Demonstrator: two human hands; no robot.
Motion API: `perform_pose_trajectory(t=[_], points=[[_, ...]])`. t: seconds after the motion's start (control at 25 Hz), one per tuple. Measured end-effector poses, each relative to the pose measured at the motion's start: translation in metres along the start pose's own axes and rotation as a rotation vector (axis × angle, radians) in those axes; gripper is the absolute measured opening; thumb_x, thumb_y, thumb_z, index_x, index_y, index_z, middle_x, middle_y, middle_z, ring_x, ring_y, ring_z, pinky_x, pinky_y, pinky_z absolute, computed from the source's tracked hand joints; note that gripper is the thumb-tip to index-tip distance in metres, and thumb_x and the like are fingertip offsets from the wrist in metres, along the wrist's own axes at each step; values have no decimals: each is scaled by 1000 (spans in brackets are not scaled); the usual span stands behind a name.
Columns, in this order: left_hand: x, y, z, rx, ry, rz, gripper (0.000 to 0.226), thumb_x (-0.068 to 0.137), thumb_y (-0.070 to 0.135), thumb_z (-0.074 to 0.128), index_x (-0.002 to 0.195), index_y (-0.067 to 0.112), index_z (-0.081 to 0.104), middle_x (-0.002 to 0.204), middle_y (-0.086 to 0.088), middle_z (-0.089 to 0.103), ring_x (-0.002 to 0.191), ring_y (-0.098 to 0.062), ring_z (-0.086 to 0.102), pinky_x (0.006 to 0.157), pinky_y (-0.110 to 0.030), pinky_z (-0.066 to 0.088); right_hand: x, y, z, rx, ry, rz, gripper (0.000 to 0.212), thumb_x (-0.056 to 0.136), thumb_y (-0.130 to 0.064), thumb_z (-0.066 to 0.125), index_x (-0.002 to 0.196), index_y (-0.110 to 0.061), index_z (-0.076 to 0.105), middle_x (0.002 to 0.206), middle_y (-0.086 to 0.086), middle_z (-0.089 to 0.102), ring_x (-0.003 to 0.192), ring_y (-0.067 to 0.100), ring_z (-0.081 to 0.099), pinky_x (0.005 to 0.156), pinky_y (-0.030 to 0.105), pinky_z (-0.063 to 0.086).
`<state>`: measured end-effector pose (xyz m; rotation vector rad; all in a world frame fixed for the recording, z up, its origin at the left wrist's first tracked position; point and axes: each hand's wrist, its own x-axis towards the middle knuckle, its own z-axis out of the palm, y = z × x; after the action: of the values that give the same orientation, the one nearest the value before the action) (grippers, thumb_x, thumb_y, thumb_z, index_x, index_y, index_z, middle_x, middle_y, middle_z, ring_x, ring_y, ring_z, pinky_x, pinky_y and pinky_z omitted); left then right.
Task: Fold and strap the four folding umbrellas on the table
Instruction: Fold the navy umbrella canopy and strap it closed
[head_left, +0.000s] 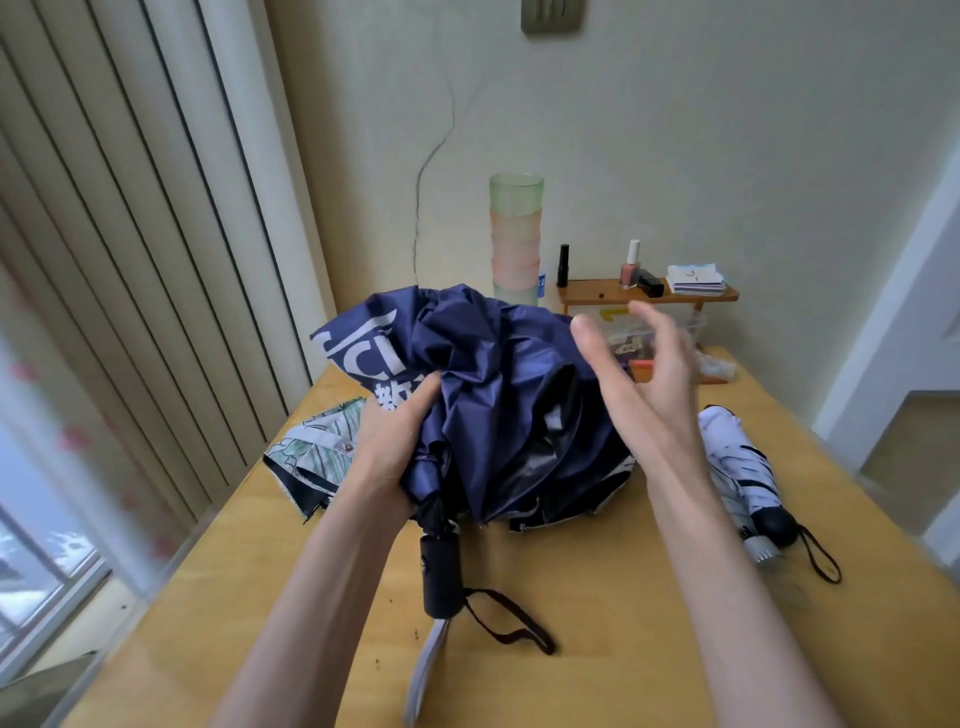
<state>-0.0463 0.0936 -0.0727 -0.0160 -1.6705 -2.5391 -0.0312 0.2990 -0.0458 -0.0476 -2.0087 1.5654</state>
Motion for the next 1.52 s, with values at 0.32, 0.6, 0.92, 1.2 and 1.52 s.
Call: perform_pose_trajectory(t=[0.32, 0.6, 0.92, 1.2, 1.52], points=[[-4, 10, 19, 119, -140, 33, 32, 104, 31, 62, 131, 15, 68, 121, -5, 78, 114, -26, 74, 94, -43, 61, -23, -33, 49, 420, -542, 142, 39, 86, -30, 87, 122, -28, 72, 117, -7, 79, 113, 11, 74, 103, 36, 58], [3, 24, 12, 334, -334, 126, 50, 77, 51, 89, 115, 26, 69, 105, 15, 80, 104, -2, 74, 89, -21, 57, -28, -41, 67, 633, -546, 316, 50, 93, -52, 70, 135, -26, 68, 128, -2, 76, 123, 17, 71, 114, 46, 50], [16, -7, -13, 375, -118, 176, 46, 78, 10, 91, 119, 14, 72, 108, 4, 81, 102, -16, 77, 88, -34, 61, -7, -28, 38, 170, -565, 185, 50, 92, -59, 71, 131, -28, 71, 123, -19, 73, 115, -13, 63, 117, 30, 45], [16, -10, -1, 869, -478, 74, 25, 74, 24, 76, 90, 6, 72, 81, -3, 75, 78, -13, 69, 83, -41, 60, 12, -7, 60, 135, -532, 99, 120, 58, -24, 104, 160, -24, 41, 136, -12, 68, 121, -4, 65, 112, 25, 49], [-23, -28, 8, 816, -89, 357, 153, 60, 48, 97, 164, 30, -12, 160, 20, 29, 147, 7, 34, 116, -16, 35, 12, 7, 67, 277, -196, 125, 47, 77, 5, 87, 109, -20, 64, 98, -3, 76, 85, 4, 75, 74, 22, 60]])
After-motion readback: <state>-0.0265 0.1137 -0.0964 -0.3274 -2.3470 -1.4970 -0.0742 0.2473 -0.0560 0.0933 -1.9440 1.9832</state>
